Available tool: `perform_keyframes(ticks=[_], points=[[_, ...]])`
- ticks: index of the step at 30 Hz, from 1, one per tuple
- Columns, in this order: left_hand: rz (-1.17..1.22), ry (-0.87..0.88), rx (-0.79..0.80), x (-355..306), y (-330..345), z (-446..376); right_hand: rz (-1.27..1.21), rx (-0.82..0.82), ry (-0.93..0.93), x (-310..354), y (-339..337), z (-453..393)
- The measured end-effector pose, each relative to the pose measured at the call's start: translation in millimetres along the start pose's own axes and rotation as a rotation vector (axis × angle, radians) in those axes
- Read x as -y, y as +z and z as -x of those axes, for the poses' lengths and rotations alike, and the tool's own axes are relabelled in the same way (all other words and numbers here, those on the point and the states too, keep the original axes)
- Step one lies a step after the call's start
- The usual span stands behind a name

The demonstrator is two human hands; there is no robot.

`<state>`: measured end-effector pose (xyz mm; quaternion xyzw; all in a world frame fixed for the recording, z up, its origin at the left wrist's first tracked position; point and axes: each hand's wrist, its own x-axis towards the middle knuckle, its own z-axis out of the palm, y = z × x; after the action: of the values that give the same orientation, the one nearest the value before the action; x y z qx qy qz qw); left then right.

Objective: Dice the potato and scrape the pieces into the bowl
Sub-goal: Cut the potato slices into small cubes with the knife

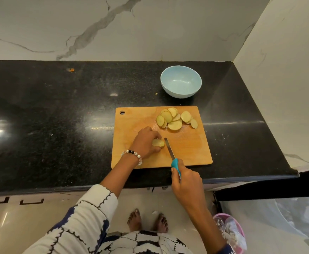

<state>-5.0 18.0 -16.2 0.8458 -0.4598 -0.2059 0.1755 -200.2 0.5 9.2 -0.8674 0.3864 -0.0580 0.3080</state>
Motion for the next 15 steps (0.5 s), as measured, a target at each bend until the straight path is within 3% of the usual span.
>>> perform_keyframes(ticks=[15], points=[[-0.040, -0.070, -0.076, -13, -2, 6, 0.236, -0.043, -0.003, 10, 21, 5]])
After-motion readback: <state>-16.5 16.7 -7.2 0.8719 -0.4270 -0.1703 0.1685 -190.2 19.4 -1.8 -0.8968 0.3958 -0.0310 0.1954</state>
